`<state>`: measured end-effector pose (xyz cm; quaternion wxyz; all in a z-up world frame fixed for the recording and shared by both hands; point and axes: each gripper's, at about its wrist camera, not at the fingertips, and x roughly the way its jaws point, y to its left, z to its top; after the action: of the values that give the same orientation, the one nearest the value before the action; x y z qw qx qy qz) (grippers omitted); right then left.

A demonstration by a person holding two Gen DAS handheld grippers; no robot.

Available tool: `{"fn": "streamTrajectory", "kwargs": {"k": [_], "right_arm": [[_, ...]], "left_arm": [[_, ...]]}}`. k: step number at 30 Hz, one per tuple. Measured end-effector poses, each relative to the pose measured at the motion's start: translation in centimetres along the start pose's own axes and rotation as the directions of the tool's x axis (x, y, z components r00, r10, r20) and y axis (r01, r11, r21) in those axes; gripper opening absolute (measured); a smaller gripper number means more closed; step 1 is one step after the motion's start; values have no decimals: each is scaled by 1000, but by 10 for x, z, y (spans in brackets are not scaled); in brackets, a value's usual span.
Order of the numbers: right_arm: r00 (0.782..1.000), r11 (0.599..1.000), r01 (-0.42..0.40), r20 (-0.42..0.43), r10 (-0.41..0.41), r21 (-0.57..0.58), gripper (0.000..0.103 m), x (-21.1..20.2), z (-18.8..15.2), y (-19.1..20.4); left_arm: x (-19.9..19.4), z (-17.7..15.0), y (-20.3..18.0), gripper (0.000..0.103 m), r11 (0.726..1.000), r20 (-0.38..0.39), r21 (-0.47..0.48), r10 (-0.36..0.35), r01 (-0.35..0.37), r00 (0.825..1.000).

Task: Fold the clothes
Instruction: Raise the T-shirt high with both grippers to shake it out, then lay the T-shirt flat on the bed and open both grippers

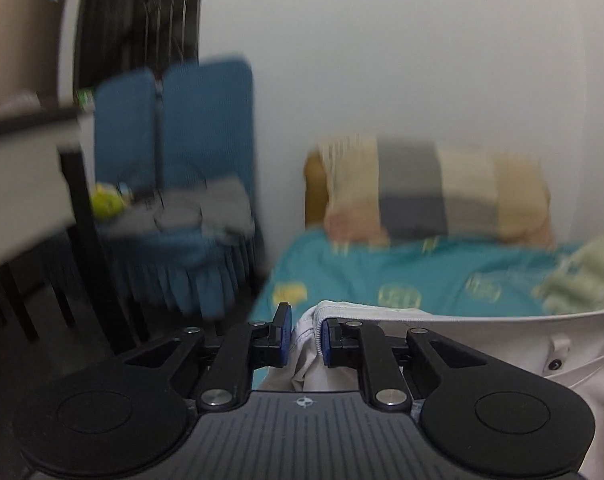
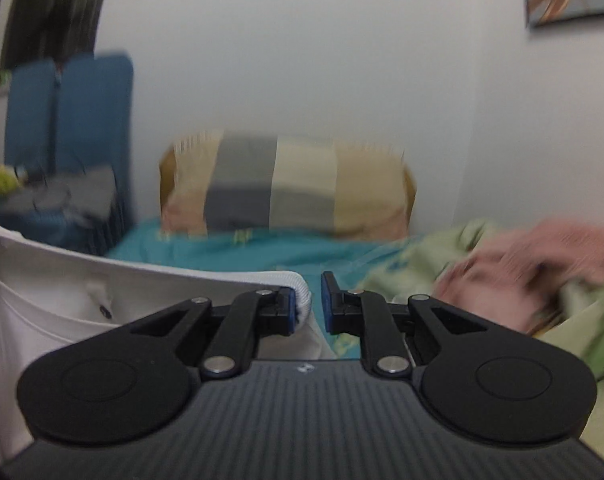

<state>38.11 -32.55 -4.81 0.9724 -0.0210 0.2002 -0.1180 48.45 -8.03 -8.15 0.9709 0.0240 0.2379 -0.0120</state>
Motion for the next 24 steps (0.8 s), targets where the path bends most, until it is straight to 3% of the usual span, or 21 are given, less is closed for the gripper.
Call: {"fn": "streamTrajectory", "kwargs": {"k": [5,8,9,10,11,12,13,18,24], "right_arm": [[990,999,-40,-131,44,32,16,91,-71,13],[982,995,-73,-167,84,70,17,106,-85,15],[979,992,-90,-175,105,93,19,107,-85,13],[974,988,-103,-188,124,115,30,106,-84,11],[969,984,-115,-203,142,138,50,104,-82,7],[965,980,-122,-210,154,155,63,98,-80,4],[964,978,-126,-211,161,168,80,88,-79,1],[958,966,-141,-218,189,218,82,31,-73,-12],[950,944,-166,-211,232,287,82,-93,-80,-26]], "left_arm": [[99,-66,-4,17,999,-127,38,23,-18,992],[117,-73,-1,29,999,-172,36,13,-7,985],[117,-71,0,37,999,-175,45,12,-4,984],[114,-67,3,55,999,-180,51,12,-3,984],[111,-65,5,64,999,-190,54,13,-3,982],[103,-61,8,77,998,-196,57,11,0,981],[87,-57,13,84,998,-195,58,6,5,981],[-2,-44,40,90,998,-195,51,-25,35,981],[-138,-65,76,92,997,-210,-9,-82,82,974]]}}
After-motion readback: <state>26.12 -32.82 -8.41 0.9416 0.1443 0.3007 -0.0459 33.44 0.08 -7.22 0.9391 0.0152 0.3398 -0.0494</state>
